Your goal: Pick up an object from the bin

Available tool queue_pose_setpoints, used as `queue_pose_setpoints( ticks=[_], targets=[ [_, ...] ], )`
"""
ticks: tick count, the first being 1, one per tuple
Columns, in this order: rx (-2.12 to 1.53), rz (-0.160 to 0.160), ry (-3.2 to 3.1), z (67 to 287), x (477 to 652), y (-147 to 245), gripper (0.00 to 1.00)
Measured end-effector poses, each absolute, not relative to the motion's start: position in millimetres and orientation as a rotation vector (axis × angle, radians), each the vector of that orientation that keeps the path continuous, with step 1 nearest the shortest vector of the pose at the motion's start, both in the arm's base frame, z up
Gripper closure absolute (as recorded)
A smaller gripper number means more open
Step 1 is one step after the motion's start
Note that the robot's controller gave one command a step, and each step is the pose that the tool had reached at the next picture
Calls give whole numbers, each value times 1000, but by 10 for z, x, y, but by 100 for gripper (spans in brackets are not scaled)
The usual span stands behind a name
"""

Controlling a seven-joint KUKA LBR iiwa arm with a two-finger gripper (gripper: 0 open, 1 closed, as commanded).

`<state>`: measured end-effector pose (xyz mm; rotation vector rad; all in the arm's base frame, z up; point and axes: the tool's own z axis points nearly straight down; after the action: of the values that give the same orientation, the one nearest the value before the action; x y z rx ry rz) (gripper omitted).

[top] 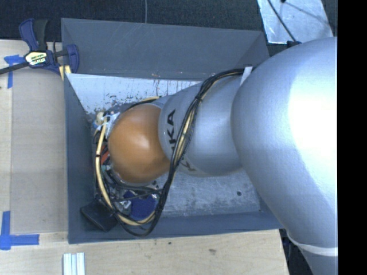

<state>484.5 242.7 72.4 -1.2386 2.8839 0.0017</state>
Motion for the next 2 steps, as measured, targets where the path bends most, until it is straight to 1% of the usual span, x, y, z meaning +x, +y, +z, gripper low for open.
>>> queue_pose_setpoints(
  ticks=[1, 2],
  targets=[
    [-1275, -1, 2857, 1756, 5107, 2326, 100],
    [-1279, 2, 2867, 1705, 5079, 2326, 0]
  ],
)
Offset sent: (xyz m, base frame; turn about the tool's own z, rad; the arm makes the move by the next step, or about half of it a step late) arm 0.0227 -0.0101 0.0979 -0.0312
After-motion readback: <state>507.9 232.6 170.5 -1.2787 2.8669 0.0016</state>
